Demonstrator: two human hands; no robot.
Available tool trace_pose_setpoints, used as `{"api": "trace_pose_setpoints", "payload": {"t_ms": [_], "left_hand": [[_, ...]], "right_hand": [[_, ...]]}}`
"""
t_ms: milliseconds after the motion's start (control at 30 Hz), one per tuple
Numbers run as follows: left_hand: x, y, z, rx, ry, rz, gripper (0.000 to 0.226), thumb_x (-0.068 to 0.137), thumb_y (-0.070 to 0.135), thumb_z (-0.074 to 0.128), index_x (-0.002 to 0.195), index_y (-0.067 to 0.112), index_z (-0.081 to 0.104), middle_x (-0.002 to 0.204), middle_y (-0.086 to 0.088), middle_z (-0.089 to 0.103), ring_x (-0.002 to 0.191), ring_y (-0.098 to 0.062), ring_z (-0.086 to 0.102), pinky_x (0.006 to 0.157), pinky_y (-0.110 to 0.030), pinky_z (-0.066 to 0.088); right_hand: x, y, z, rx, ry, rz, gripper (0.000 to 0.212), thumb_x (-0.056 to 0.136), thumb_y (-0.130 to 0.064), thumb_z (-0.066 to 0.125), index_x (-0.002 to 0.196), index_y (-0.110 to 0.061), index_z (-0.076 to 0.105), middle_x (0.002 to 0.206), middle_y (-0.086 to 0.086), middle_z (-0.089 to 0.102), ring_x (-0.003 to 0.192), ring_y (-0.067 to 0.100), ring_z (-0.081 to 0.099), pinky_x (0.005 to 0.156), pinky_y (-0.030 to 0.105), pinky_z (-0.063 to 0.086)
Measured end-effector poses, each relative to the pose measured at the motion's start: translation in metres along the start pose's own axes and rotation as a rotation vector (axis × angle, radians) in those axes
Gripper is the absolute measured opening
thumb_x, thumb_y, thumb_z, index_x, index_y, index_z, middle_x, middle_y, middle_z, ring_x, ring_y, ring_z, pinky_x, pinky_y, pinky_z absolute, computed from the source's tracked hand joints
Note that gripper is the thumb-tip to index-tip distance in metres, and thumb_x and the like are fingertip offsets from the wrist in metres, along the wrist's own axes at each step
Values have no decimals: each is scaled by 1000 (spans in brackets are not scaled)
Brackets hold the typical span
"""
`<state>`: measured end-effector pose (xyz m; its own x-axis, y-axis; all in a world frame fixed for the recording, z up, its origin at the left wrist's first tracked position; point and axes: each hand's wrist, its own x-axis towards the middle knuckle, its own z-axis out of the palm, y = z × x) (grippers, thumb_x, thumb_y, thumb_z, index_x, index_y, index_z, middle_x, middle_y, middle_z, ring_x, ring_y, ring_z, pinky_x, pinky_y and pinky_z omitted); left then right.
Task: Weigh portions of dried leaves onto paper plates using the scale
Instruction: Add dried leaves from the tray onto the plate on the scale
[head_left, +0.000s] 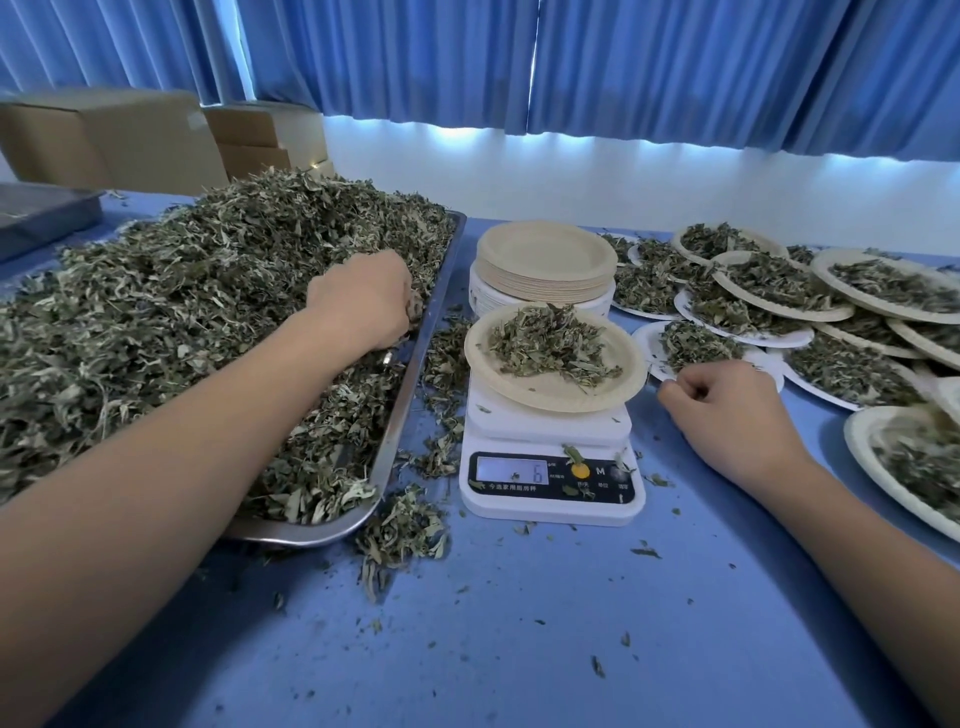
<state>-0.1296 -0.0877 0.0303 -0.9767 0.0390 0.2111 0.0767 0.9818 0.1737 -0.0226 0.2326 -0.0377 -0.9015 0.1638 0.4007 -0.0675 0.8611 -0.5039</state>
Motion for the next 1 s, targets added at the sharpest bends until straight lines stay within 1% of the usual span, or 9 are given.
{"api": "trace_pose_setpoints", "payload": {"t_ms": [200,333,400,500,600,700,800,900,1000], "left_hand": [[3,-2,-1,-344,214,38,24,87,20,77,73,30,61,80,5,66,79,-22,65,77,-37,55],[2,4,0,-666,279,115,23,84,20,81,71,28,64,72,14,63,67,1,55,66,-16,42],[-1,9,0,-801,237,151,14,83,20,82,78,23,70,75,8,68,66,-3,56,69,-21,46],[-10,17,-2,-998,44,259,12,82,17,82,90,16,74,85,-3,73,75,-14,65,77,-32,59],[-20,25,0,-978,-138,415,20,79,20,84,96,13,76,92,-10,75,81,-24,68,83,-44,60],[-26,32,3,-926,-183,516,26,79,27,85,100,13,77,92,-5,76,83,-18,69,84,-39,57],[-22,29,1,-975,-130,466,26,81,29,82,101,12,77,92,-6,77,83,-17,70,82,-32,59],[-13,21,0,-990,-19,356,15,90,27,75,93,13,77,87,-12,75,73,-14,65,66,-20,53],[-1,11,1,-858,63,207,11,94,22,70,89,15,77,80,-8,73,69,-12,62,66,-27,51]], "right_hand": [[0,3,1,-9,-3,6,42,89,-16,58,56,-10,34,47,3,32,47,17,28,52,31,31],[1,4,2,-21,1,10,39,89,-15,58,58,-4,36,48,5,32,47,17,28,52,31,30],[1,4,2,-25,5,9,39,89,-15,59,59,-4,37,49,11,33,47,17,28,52,31,31],[1,4,2,-32,4,13,38,89,-15,59,58,-3,38,51,16,38,47,18,30,52,31,31],[1,4,2,-31,-2,18,38,89,-15,59,59,-1,40,50,15,39,47,19,31,52,31,32],[1,4,2,-26,-4,16,38,90,-15,59,59,-1,41,52,18,41,47,19,31,52,31,32],[1,4,2,-26,-10,15,38,90,-15,58,60,-1,40,49,8,36,47,19,31,52,31,32],[1,4,1,-31,-14,15,39,90,-14,58,60,0,39,49,6,35,48,19,30,52,31,31],[1,3,1,-43,-18,10,38,89,-14,58,60,0,38,49,7,35,49,19,31,52,32,30]]}}
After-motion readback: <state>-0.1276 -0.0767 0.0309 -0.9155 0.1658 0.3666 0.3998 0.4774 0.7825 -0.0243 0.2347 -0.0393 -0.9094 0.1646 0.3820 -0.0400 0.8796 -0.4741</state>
